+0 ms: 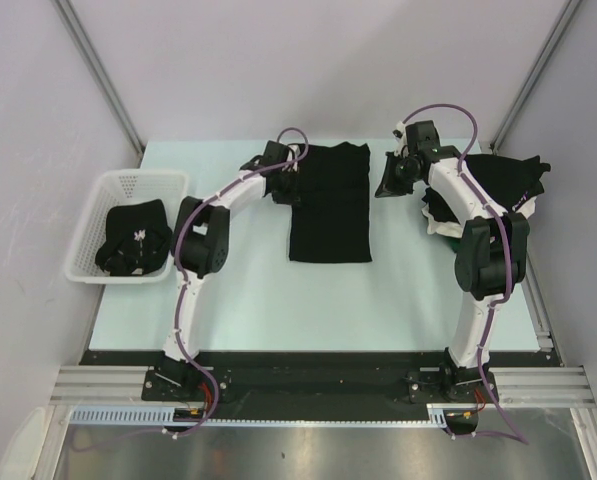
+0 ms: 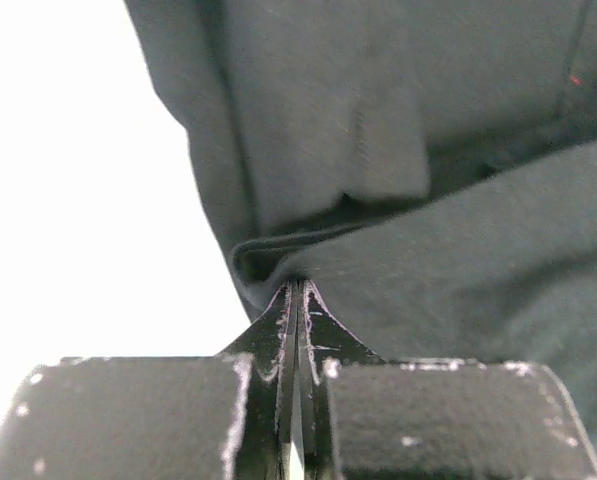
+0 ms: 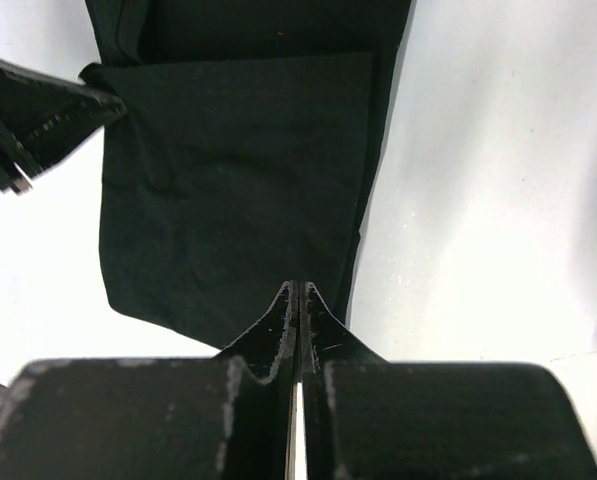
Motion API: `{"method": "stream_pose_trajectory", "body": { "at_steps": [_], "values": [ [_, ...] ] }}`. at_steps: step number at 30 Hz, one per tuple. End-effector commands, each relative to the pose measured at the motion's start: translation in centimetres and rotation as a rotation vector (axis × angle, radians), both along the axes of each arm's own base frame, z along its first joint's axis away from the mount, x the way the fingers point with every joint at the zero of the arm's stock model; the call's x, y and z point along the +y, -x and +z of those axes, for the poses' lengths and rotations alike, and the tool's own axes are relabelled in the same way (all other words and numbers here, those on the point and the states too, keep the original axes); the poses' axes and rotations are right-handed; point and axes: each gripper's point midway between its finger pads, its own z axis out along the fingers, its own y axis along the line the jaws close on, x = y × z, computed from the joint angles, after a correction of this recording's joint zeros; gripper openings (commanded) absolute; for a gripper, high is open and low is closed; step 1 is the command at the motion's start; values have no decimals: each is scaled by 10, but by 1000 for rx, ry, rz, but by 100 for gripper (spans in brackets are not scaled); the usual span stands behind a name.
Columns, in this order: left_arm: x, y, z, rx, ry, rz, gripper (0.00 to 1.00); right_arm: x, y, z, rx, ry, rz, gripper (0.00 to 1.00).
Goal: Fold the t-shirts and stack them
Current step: Fold the folded rectangular tshirt in 1/3 of the way, then grab one side of the 2/3 rectangular tshirt with both arms
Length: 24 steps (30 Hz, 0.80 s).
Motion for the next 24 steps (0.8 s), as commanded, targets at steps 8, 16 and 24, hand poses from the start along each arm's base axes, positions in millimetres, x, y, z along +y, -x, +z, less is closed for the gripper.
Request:
{"method": "stream_pose_trajectory", "body": {
  "at_steps": [8,16,24],
  "values": [
    [-3,-37,31,-87,62,12,0,-4,-1,7,-6,18,6,0],
    [4,4,52,-66,97,4,6,-7,29,-24,86,39,-13,4],
    [19,73,73,-34,108,-9,18,-1,70,-46,158,32,-23,18]
  ]
}}
